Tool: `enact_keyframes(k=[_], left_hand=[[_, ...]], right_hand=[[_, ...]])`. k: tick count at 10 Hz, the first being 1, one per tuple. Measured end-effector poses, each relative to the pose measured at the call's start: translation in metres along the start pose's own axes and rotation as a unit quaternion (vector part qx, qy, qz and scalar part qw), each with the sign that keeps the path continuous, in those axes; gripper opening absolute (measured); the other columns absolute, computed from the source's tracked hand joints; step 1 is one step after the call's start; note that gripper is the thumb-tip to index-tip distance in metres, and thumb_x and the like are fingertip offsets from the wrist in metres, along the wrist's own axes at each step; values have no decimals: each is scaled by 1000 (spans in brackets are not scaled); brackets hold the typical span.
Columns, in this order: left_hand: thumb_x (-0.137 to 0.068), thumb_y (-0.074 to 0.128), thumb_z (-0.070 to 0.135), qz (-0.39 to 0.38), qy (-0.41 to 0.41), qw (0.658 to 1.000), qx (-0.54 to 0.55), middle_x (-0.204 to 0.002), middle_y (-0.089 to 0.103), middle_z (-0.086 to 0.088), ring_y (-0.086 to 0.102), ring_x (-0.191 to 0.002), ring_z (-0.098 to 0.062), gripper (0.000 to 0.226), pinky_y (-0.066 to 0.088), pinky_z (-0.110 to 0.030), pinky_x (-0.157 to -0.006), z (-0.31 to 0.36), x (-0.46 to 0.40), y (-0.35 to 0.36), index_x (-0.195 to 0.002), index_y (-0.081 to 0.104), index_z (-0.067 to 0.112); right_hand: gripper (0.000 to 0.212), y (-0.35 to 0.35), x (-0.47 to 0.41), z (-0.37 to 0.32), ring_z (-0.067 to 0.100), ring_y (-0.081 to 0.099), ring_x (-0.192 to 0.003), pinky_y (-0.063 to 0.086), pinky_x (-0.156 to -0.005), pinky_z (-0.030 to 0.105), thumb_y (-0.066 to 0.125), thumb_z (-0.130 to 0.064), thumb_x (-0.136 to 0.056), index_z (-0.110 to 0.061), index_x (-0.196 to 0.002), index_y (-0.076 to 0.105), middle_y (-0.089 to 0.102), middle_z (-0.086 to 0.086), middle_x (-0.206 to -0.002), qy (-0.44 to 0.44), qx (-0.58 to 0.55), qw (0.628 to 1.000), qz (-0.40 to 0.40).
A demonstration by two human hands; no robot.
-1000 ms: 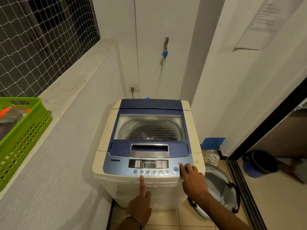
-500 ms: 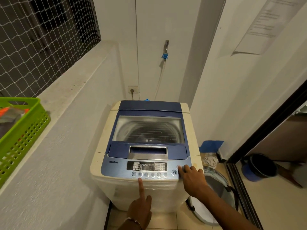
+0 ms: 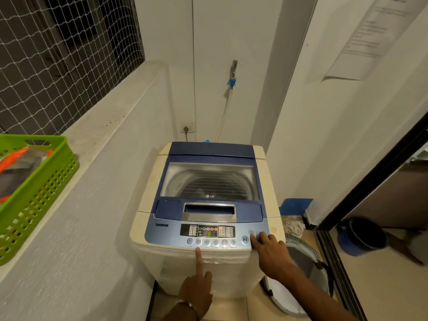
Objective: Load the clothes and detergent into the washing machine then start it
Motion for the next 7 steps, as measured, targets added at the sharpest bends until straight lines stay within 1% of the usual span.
enact_keyframes(k=[2,3,4,5,6,7], left_hand=[[-87,59,27,10,-1,1000,11,-148,-44,-9,66,-90,-30,28,53,-36,-84,-4,-1,4,-112,48,21],[-87,59,29,6,-3,1000,19,-151,-40,-8,66,-88,-31,30,54,-37,-83,-8,-1,5,-114,48,22],[-89,56,27,5,2,999,40,-154,-36,-7,66,-87,-30,29,54,-37,-82,-9,-2,3,-116,48,22],[-91,51,27,-8,2,999,34,-158,-26,-9,65,-91,-30,29,52,-34,-83,-8,-2,-7,-118,50,18],[-94,46,30,7,1,1000,9,-160,11,-16,62,-104,-32,46,50,-37,-89,-8,-5,-23,-134,42,9],[-95,40,32,31,-15,999,-5,-139,51,-16,59,-112,-33,49,48,-41,-93,-12,-12,-51,-137,43,7]], right_hand=[[68,2,4,0,27,34,-132,41,-104,43,50,-20,-93,-22,-152,17,29,5,-149,13,-35,999,4],[67,1,5,-3,26,33,-130,46,-99,39,49,-20,-93,-21,-152,17,29,4,-149,16,-51,998,11],[66,1,5,-5,27,33,-131,47,-97,37,49,-21,-94,-20,-152,17,29,5,-149,17,-54,998,16],[64,-1,4,-6,27,35,-129,47,-96,37,49,-22,-94,-20,-151,20,31,6,-148,25,-54,998,12],[55,-7,-2,-6,26,41,-124,47,-96,38,49,-23,-94,-20,-146,32,38,7,-142,35,-62,997,3],[40,-19,-12,-11,24,49,-118,45,-97,39,49,-26,-95,-21,-135,50,49,6,-134,23,-57,998,10]])
Point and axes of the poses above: each hand's wrist, its own x-axis away from the middle knuckle, its own y-axis out of the palm, z = x × y, the point moved 5 cm from there along -x, towards the middle knuckle
